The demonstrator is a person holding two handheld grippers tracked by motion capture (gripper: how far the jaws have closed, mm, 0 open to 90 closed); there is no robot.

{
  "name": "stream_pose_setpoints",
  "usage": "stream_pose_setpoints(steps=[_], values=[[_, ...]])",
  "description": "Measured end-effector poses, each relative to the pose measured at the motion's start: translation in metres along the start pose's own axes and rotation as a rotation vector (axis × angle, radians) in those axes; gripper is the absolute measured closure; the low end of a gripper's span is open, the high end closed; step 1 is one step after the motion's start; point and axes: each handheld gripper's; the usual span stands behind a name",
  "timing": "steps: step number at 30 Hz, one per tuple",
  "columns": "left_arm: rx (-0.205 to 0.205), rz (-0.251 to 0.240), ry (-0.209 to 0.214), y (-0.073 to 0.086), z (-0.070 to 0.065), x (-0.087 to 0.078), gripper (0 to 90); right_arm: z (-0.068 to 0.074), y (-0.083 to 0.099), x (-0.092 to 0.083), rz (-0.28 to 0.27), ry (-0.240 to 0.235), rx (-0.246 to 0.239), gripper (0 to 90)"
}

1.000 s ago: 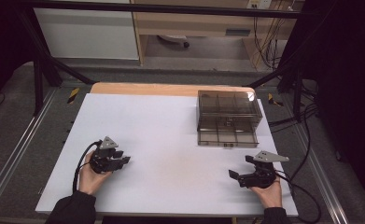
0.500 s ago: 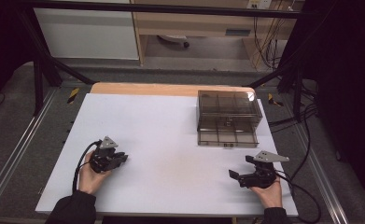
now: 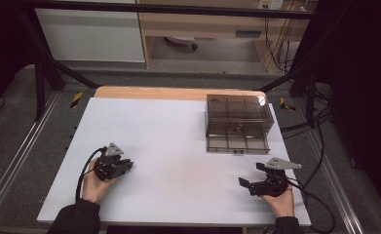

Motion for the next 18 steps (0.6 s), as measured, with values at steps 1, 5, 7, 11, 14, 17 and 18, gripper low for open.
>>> stream_pose_setpoints(steps=[1, 5, 7, 11, 14, 17, 18], values=[[0.001, 0.0, 0.0, -0.0001, 0.0, 0.0, 79.7, 0.0001, 0.0, -0.0002, 0.0, 0.0, 0.002, 0.6], [0.001, -0.001, 0.004, -0.0004, 0.0004, -0.0006, 81.5, 0.0003, -0.0001, -0.0005, -0.003, 0.0, 0.007, 0.7], [-0.003, 0.002, 0.009, -0.0004, 0.0009, -0.0006, 81.9, 0.0, -0.0002, -0.0006, -0.001, -0.001, 0.004, 0.6], [-0.009, 0.003, 0.013, -0.0005, 0.0012, -0.0009, 82.0, 0.0, -0.0003, -0.0007, -0.002, -0.001, 0.004, 0.7], [-0.015, -0.002, 0.015, -0.0007, 0.001, -0.0011, 82.1, -0.0002, -0.0003, -0.0009, -0.003, 0.0, 0.003, 0.7], [-0.018, -0.008, 0.016, -0.0015, 0.0019, -0.0031, 82.1, -0.0001, -0.0004, -0.001, -0.004, -0.001, 0.004, 0.7], [-0.025, -0.014, 0.021, -0.0017, 0.0019, -0.0038, 82.1, -0.0001, -0.0004, -0.001, -0.003, 0.0, 0.003, 0.7]])
Point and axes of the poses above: each handheld gripper's, and its own axes: x roughly forward along the jaws, y roughly out of its underside, z roughly to its left, and after that the axes turned 8 degrees about -y, right-handed
